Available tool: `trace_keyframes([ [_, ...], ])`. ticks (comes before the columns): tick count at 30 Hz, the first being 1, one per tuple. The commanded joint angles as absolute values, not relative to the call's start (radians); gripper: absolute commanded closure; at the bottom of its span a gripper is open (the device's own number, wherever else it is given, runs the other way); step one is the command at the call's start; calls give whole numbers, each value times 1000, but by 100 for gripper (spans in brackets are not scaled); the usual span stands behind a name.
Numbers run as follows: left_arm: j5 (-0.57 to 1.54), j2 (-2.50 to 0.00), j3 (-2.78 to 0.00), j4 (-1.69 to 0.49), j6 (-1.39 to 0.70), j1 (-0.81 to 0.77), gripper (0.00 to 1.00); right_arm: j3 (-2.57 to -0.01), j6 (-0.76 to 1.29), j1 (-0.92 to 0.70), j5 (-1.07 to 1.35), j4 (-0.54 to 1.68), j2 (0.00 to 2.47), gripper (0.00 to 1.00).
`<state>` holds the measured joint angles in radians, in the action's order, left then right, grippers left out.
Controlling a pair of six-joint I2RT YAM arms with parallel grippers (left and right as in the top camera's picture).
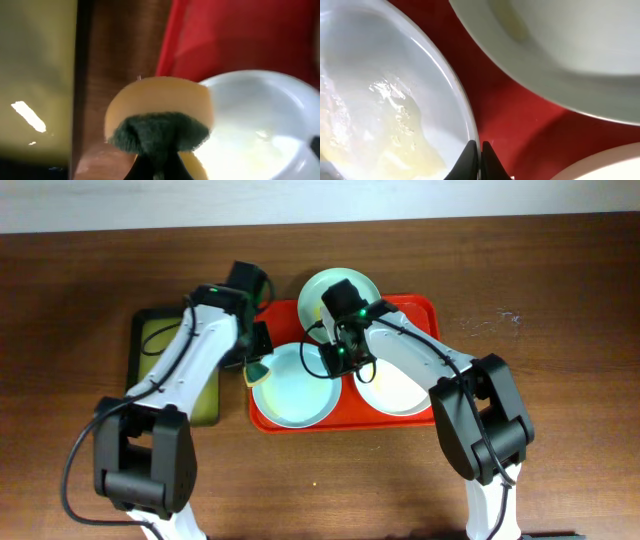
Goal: Clean dirty plates on tray and stack at the side
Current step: 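Lift the sponge away with the left gripper toward the water tray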
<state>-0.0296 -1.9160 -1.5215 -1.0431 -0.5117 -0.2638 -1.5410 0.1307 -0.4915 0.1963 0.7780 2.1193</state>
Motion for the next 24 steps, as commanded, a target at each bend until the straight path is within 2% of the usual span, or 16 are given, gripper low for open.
trace_keyframes([
  [1, 178, -1902, -1496, -1008, -469, -271, 100, -1563, 139, -497, 178, 781, 2137, 96],
  [8, 202, -1903, -1250, -749, -504, -382, 100, -1562, 139, -497, 180, 781, 2138, 96],
  [10, 112, -1903, -1206, -722, -511, -385, 100, -1561, 139, -497, 180, 781, 2138, 96],
  [13, -114, -1903, -1184, -738, -512, -383, 100, -1560, 139, -497, 180, 781, 2138, 96],
  [18, -323, -1900, -1244, -833, -515, -383, 100, -1554, 139, -496, 179, 781, 2138, 96],
  [21, -324, -1892, -1292, -867, -515, -384, 100, -1554, 139, -497, 180, 781, 2138, 96],
  [24, -227, -1845, -1345, -878, -514, -383, 100, -1557, 139, -497, 180, 781, 2138, 96],
])
